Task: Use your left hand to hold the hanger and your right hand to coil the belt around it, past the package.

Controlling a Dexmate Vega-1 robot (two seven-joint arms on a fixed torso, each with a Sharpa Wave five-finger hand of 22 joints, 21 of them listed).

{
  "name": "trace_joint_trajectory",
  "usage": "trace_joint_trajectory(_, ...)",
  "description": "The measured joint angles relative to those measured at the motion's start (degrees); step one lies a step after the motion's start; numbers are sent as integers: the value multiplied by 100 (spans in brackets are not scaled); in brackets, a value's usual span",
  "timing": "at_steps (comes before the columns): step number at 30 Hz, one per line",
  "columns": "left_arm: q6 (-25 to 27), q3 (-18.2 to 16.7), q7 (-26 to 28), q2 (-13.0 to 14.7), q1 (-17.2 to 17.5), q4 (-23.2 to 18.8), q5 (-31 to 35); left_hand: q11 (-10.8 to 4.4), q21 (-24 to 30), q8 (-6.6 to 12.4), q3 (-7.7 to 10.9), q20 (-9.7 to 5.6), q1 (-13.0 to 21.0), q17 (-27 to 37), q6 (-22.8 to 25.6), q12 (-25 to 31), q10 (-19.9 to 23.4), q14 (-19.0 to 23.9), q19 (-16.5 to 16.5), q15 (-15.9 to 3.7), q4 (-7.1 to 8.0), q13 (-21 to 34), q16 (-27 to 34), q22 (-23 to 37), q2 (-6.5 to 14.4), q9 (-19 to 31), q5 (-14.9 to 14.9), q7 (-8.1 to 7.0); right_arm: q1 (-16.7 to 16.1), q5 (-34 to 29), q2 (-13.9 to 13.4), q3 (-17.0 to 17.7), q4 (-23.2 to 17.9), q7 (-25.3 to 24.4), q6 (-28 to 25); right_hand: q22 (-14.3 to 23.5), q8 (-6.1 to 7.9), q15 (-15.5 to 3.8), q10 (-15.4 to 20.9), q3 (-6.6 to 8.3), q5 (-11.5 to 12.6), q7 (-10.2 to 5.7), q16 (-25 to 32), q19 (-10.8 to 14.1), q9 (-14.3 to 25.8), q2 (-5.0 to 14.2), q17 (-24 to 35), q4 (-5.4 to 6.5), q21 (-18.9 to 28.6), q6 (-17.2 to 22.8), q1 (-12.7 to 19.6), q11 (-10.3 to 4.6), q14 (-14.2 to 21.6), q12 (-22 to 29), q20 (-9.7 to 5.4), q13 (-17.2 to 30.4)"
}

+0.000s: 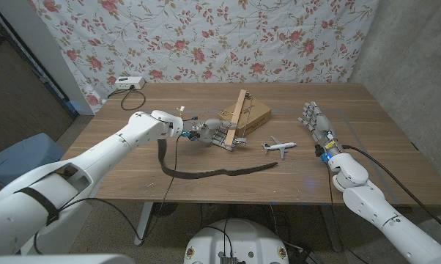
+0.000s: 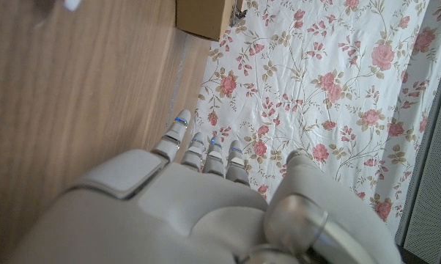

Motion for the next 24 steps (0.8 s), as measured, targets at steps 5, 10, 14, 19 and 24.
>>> trace_joint_trajectory(5,-86,77,-260,-332,-182,602,8,-154,0,110,282,-90,465,-15,399,132,383,420,94,-200,-138,4,92,13,188,16,0,36,63,-4,29,-5,105,2,-3,0,0,-21,22,0,0,0,0,0,0,-8,0,0,-9,0,-8,22,21,23,0,0)
trace_joint_trajectory(10,-43,45,-267,-648,-262,1045,-42,-547,34,261,543,-221,875,8,1092,382,1123,1215,269,-600,-164,84,301,60,332,19,24,94,159,-4,85,-40,260,62,-1,0,0,-21,32,0,0,0,0,0,0,-7,0,0,-43,0,-7,32,21,23,0,0)
trace_joint_trajectory(14,59,-35,-104,-762,-224,1093,-121,-461,52,-35,183,-230,484,79,299,54,351,652,321,-466,18,149,87,92,-103,27,-46,79,203,3,111,-52,339,98,21,0,0,-21,32,-8,0,0,0,0,0,-7,0,-8,-43,0,-8,32,21,23,0,0)
trace_joint_trajectory(19,170,-57,-234,-949,-276,1387,-255,-46,-102,-116,-63,-222,187,64,-867,-244,-757,-738,329,153,122,105,-177,77,-398,-20,-46,-53,265,20,150,-65,446,149,73,0,0,-21,63,-24,0,0,0,0,0,9,0,-24,-43,0,-23,1,21,23,0,0)
trace_joint_trajectory(24,219,-9,-517,-1134,-302,1591,-349,3,-148,-115,-49,82,206,37,-1021,-244,-864,-907,23,227,75,105,-168,75,-380,-39,-17,-72,305,32,175,-80,523,188,105,0,0,-21,62,-24,0,0,0,-1,0,48,0,-24,-43,0,-61,1,21,23,0,0)
